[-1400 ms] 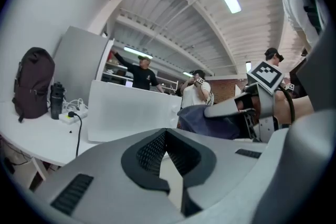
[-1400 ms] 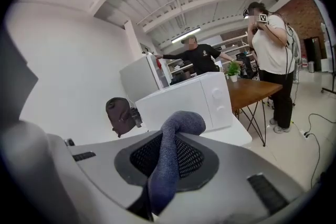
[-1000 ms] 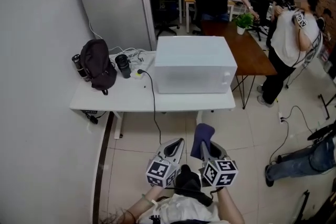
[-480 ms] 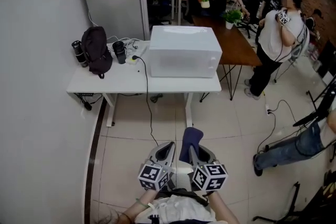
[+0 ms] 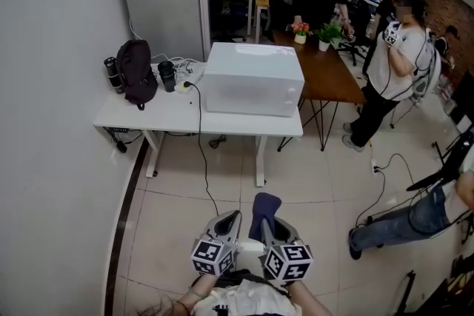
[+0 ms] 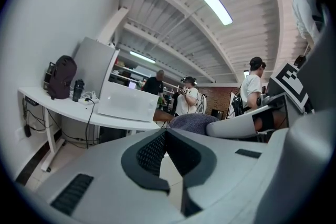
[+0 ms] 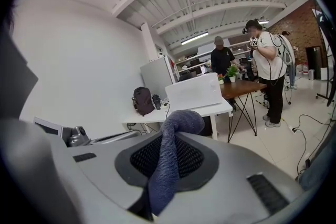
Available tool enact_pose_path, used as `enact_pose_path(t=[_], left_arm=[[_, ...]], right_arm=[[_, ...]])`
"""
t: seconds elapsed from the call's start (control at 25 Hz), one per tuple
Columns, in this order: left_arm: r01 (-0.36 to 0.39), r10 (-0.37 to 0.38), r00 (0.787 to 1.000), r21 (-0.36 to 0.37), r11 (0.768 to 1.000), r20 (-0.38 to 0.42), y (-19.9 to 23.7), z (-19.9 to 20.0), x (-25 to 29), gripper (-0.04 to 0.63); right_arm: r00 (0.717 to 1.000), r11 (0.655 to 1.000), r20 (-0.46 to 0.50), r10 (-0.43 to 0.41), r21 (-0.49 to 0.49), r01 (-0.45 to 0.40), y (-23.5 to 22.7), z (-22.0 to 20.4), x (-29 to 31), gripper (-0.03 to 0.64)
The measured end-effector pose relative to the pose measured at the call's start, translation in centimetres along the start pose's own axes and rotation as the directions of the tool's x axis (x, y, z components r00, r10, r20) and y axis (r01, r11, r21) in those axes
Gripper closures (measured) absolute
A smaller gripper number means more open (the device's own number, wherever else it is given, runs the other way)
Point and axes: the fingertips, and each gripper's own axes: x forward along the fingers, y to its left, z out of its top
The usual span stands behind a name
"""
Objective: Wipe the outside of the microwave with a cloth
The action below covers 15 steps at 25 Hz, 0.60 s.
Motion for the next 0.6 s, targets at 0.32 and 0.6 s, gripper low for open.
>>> enact_pose_path(t=[0.32, 0.6], left_arm=[[0.005, -0.005, 1.000, 0.021, 1.000, -0.002, -0.8, 0.5, -0.9, 0.609], [0.008, -0.008, 1.000, 0.032, 0.999, 0.006, 0.0, 1.3, -1.3, 0.609]], right_arm=[[0.999, 0.999, -0.018, 0.029, -0.019, -0.029, 1.2, -0.9, 0.1, 0.548], [0.999, 0.999, -0.008, 0.036, -0.037, -0.036, 2.4, -0.8, 0.6, 0.548]])
